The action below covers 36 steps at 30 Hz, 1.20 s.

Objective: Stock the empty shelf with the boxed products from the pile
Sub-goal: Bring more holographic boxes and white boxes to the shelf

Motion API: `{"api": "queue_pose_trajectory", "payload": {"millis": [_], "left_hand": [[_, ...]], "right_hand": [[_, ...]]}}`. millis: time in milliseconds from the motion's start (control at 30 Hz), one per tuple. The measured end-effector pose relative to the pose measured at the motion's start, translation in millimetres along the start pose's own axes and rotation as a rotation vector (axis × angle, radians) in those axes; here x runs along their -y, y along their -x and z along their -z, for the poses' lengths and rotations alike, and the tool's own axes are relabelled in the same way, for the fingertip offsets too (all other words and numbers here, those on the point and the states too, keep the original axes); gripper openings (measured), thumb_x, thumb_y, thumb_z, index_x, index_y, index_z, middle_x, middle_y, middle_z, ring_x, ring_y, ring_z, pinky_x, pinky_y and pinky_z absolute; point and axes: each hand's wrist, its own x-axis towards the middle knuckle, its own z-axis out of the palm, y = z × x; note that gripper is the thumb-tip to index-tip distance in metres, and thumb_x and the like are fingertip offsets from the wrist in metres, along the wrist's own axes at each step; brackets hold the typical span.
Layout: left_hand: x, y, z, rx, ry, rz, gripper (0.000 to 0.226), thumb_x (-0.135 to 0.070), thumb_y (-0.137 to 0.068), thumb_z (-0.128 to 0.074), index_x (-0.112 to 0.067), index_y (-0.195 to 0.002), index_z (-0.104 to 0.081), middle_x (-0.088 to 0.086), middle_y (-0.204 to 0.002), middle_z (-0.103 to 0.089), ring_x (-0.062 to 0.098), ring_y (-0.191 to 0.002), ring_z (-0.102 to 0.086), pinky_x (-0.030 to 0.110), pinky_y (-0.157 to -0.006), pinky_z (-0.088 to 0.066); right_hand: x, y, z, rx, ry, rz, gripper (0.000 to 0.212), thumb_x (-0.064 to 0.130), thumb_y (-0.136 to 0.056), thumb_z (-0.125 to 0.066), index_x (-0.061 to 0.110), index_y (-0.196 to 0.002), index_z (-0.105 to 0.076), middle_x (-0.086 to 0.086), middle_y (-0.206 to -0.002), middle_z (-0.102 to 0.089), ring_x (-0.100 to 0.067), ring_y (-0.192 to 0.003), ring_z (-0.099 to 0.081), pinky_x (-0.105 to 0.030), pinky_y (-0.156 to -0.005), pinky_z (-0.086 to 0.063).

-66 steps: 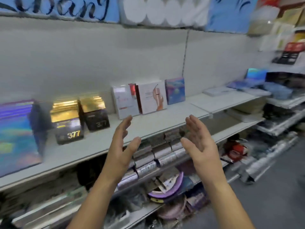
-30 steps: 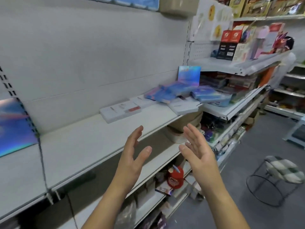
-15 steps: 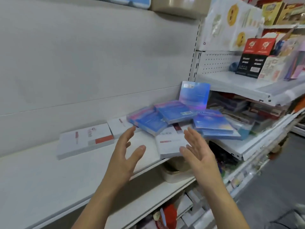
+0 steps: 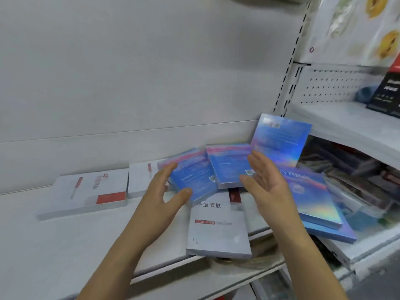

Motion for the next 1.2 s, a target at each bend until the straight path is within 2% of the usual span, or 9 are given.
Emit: {"api": "queue_pose_trajectory", "payload": {"millis": [167,300,433,533,667,800,900,1033,1200], "left_hand": [[-12.9,-12.0,-20.8,-0.165,-0.11,0.152,0.059,-0.044,-0.097,-0.059,-0.039,-0.15,-0.035,-0.016,-0.145,-0.047,0.0,-0.114,-0.054,0.021,-0.089,-0.041],[-21.2,-22.7,-30.5,-0.196,-0.228,0.292,0.069,-0.049,-0.097,-0.056,-0.033,-0.157,-0.025,-0.009,-0.104,-0.064,0.005,-0.09,-0.062,0.022,-0.069,-0.043],[-10.3,-34.8,-34.8,-0.201,-0.335,0.39,0.092,-0.063,-0.091,-0.056,-0.028,-0.161,-0.009,0.004,-0.124,-0.068,0.026,-0.102,-0.069,0.041,-0.089,-0.056],[-9.6,-42.9,-36.8,-0.179,-0.296,0.383,0.097,-0.054,-0.09,-0.066,-0.029,-0.161,-0.006,0.003,-0.119,-0.067,0.016,-0.086,-0.068,0.032,-0.072,-0.056],[-5.8,-48.4,-35.3,-0.205,-0.128,0.385,0.098,-0.041,-0.084,-0.079,-0.033,-0.157,-0.014,0.011,-0.121,-0.069,0.025,-0.095,-0.069,0.034,-0.075,-0.059],[-20.7,-36.9,-21.6,-0.394,0.059,0.251,0.077,-0.02,-0.089,-0.075,-0.039,-0.148,-0.029,0.003,-0.089,-0.068,0.018,-0.074,-0.068,0.023,-0.053,-0.048],[-48.9,-32.4,9.3,-0.609,0.065,0.092,0.074,-0.016,-0.091,-0.072,-0.042,-0.148,-0.033,0.0,-0.096,-0.059,0.017,-0.086,-0.065,0.03,-0.065,-0.053],[-77.8,-27.4,30.3,-0.685,-0.29,-0.061,0.051,-0.013,-0.091,-0.066,-0.032,-0.137,-0.055,-0.007,-0.108,-0.059,0.015,-0.097,-0.057,0.028,-0.075,-0.046],[-52.6,-25.2,-1.0,-0.468,-0.766,-0.282,0.048,0.002,-0.072,-0.067,-0.021,-0.113,-0.073,0.003,-0.095,-0.061,0.032,-0.088,-0.058,0.042,-0.071,-0.049]], "right_hand": [[2.8,-39.0,9.0,0.208,0.2,0.008,0.059,0.033,-0.093,-0.068,0.043,-0.145,-0.043,0.019,-0.148,-0.046,-0.003,-0.138,-0.042,-0.029,-0.11,-0.038],[14.3,-60.2,-7.5,0.255,0.745,0.104,0.072,0.054,-0.088,-0.06,0.032,-0.151,-0.033,0.003,-0.157,-0.039,-0.024,-0.144,-0.035,-0.044,-0.111,-0.032],[9.7,-70.0,-29.9,0.393,0.981,0.022,0.091,0.068,-0.083,-0.055,0.033,-0.156,-0.015,-0.007,-0.166,-0.015,-0.035,-0.151,-0.017,-0.061,-0.113,-0.021],[2.9,-70.1,-35.0,0.426,1.085,0.035,0.091,0.068,-0.086,-0.054,0.034,-0.157,-0.008,-0.009,-0.167,-0.012,-0.038,-0.152,-0.014,-0.066,-0.112,-0.018],[4.6,-74.6,-32.7,0.45,1.122,0.035,0.08,0.056,-0.089,-0.056,0.029,-0.153,-0.017,-0.013,-0.161,-0.024,-0.039,-0.148,-0.022,-0.064,-0.11,-0.025],[15.6,-77.0,-27.9,0.522,1.159,0.006,0.082,0.038,-0.083,-0.07,0.024,-0.149,-0.024,-0.015,-0.147,-0.039,-0.044,-0.137,-0.037,-0.062,-0.105,-0.038],[18.1,-73.0,-25.0,0.531,1.232,0.029,0.078,0.024,-0.084,-0.067,0.023,-0.148,-0.023,-0.016,-0.148,-0.037,-0.048,-0.135,-0.039,-0.062,-0.104,-0.041],[27.6,-74.2,-12.9,0.25,1.101,0.18,0.049,0.02,-0.085,-0.058,0.016,-0.131,-0.042,-0.009,-0.117,-0.062,-0.036,-0.106,-0.062,-0.037,-0.075,-0.046],[45.0,-90.8,12.6,0.091,0.968,0.191,0.025,0.018,-0.089,-0.055,0.02,-0.113,-0.063,-0.005,-0.089,-0.063,-0.029,-0.081,-0.052,-0.033,-0.063,-0.038]]}}
